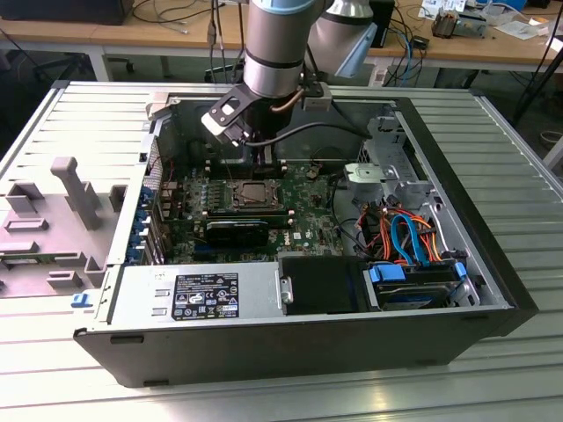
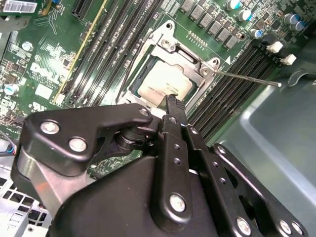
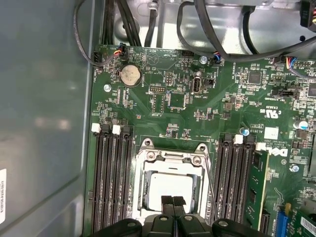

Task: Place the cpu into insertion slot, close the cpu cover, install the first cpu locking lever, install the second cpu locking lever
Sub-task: 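Close the cpu cover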

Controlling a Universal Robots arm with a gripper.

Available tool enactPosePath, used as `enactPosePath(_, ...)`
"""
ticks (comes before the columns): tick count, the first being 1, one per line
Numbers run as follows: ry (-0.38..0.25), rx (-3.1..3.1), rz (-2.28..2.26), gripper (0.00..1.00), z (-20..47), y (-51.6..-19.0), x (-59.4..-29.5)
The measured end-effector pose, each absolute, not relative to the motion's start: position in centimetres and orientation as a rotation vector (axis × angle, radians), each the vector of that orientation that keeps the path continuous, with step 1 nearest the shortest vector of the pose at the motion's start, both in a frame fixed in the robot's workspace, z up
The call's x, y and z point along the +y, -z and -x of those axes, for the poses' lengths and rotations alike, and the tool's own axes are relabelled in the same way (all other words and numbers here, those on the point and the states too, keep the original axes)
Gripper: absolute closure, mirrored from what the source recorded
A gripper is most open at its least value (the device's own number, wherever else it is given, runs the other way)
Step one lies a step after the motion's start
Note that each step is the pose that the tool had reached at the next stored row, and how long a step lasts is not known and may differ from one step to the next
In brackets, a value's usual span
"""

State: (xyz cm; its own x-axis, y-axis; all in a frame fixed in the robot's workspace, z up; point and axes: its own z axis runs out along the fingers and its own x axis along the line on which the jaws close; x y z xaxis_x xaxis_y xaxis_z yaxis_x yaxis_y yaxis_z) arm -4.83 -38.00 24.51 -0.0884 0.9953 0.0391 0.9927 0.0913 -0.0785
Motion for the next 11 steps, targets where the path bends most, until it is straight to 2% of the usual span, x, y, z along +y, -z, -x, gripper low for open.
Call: enactPosePath(11,-0.045,-2.257,2.062,0.89,4.83,-25.51,-38.0)
